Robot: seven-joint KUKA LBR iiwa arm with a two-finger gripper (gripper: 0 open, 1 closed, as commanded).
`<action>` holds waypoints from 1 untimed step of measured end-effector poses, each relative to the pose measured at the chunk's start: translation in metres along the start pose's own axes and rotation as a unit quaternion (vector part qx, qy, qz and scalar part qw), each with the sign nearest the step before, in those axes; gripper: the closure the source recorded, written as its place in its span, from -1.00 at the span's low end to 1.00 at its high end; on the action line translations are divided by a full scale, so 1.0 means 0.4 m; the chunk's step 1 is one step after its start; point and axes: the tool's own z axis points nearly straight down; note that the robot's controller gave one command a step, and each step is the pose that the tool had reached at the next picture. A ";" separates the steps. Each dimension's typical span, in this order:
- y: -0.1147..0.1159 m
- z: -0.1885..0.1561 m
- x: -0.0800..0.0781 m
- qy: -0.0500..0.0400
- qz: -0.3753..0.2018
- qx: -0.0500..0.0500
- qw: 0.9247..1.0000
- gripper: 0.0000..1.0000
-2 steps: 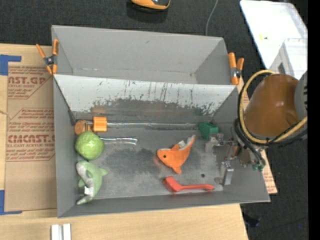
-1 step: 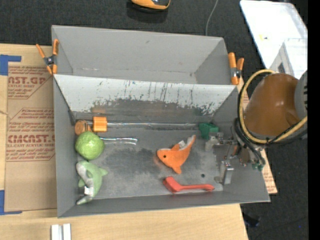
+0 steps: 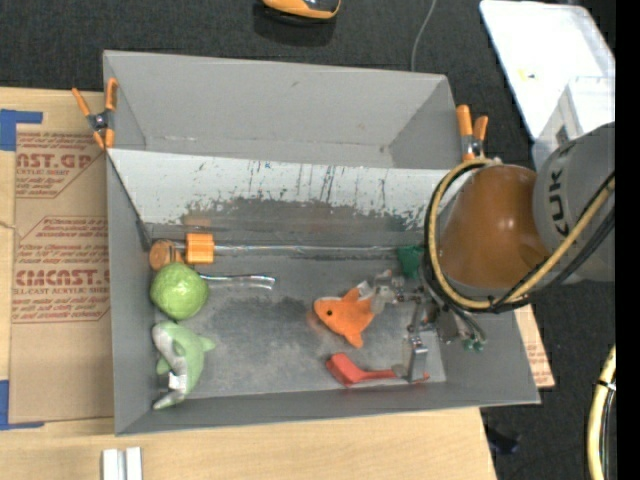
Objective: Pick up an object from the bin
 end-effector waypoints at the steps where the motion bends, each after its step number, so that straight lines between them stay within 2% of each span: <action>1: -0.036 -0.002 0.016 -0.001 0.002 0.000 1.000 -1.00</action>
Offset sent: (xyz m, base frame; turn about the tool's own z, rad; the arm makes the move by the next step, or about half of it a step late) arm 0.0017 0.0747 -0.0351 -0.2295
